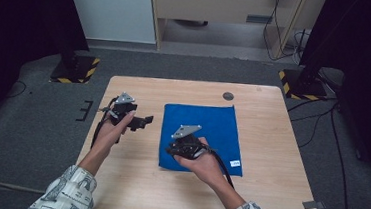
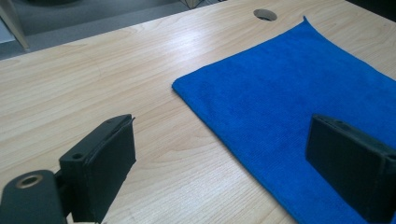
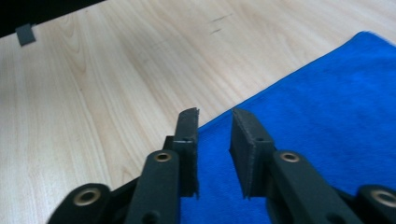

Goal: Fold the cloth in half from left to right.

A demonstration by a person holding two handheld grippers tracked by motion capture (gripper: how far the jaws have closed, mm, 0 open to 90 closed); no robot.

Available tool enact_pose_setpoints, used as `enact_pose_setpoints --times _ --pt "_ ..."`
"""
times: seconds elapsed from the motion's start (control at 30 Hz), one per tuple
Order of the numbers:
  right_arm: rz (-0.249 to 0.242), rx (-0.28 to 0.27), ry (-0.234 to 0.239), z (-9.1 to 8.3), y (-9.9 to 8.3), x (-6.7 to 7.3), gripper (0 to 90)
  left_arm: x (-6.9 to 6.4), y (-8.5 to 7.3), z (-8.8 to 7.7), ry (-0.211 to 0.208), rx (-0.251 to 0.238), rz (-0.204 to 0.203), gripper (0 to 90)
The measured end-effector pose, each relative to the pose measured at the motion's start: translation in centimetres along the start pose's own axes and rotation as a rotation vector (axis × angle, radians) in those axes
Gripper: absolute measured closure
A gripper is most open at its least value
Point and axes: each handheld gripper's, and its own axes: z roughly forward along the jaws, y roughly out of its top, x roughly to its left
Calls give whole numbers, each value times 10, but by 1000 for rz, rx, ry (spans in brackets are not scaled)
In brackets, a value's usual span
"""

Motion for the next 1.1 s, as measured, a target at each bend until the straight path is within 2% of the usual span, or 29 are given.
enact_pose_setpoints --times 0.13,0.27,0.43,0.6,0.83,1.1 --pt "-2 15 7 7 -4 6 744 1 -1 0 1 3 -3 81" --pt "10 35 15 16 -9 9 645 2 -2 1 -2 8 -3 82" --pt "2 55 23 24 -12 19 510 2 -3 2 -3 10 -4 84" --pt "-5 60 21 32 -14 25 437 2 -5 2 -5 13 -5 84" --pt "-9 77 4 40 -17 30 378 3 -7 3 -3 17 -10 84" --pt "-15 96 -5 49 -23 34 414 4 -8 3 -6 17 -7 84"
